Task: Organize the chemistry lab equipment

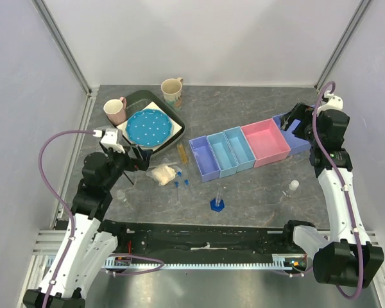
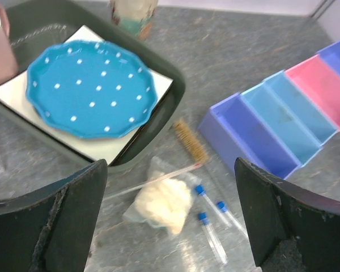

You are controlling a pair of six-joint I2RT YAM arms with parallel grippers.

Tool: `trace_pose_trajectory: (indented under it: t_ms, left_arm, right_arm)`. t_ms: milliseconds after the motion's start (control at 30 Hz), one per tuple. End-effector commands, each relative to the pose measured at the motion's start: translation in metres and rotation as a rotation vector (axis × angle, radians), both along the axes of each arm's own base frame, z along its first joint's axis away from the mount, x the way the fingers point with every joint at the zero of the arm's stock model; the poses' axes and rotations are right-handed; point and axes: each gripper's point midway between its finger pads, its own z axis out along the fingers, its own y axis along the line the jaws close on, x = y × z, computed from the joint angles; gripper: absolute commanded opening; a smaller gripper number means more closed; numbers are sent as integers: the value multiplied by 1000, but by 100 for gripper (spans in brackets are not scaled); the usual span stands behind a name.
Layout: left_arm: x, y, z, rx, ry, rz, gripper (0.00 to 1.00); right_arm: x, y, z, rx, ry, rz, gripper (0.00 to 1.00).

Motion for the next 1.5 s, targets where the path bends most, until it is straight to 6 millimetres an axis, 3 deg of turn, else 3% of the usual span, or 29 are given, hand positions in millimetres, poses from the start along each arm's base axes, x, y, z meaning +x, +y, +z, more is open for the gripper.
trace_pose_trajectory:
  t_ms: [0, 67, 133, 233, 467, 567, 733, 833, 900, 933, 1133, 1467]
  left_arm:
    - [-14, -32, 65, -185, -45, -144, 100]
    - [-20, -42, 73, -233, -25, -196, 100]
    - [-32, -58, 73, -293, 29, -285, 99]
    - [-48, -76, 57, -353, 147, -383, 100]
    - [-80, -118, 19, -276, 307, -486, 100]
    - [-97, -139, 12, -223, 367, -563, 96]
    - [-111, -181, -4, -90, 425, -624, 95]
    - [-126, -211, -18, 15, 454, -658, 95]
    - [-123, -221, -21, 62, 442, -635, 95]
    - [-128, -231, -34, 106, 465, -647, 95]
    - [-133, -254, -47, 220, 439, -609, 93]
    - [-119, -274, -69, 298, 393, -457, 84]
  right_arm:
    - [-1, 20, 37, 5, -96, 129, 98]
    - [-4, 36, 36, -32, -113, 250, 98]
    - [-19, 69, 35, -89, -158, 499, 98]
    - [-45, 103, 22, -154, -194, 760, 98]
    - [-93, 142, -34, -280, -165, 1087, 98]
    - [-107, 149, -46, -266, -186, 1160, 98]
    - [-106, 147, -79, -251, -111, 1177, 98]
    - [-102, 144, -81, -255, -80, 1158, 98]
    - [-105, 146, -80, -255, -95, 1177, 98]
    - [-108, 147, -81, -257, -101, 1180, 98]
    - [-122, 150, -83, -278, -148, 1228, 98]
    - [-131, 155, -82, -302, -190, 1290, 98]
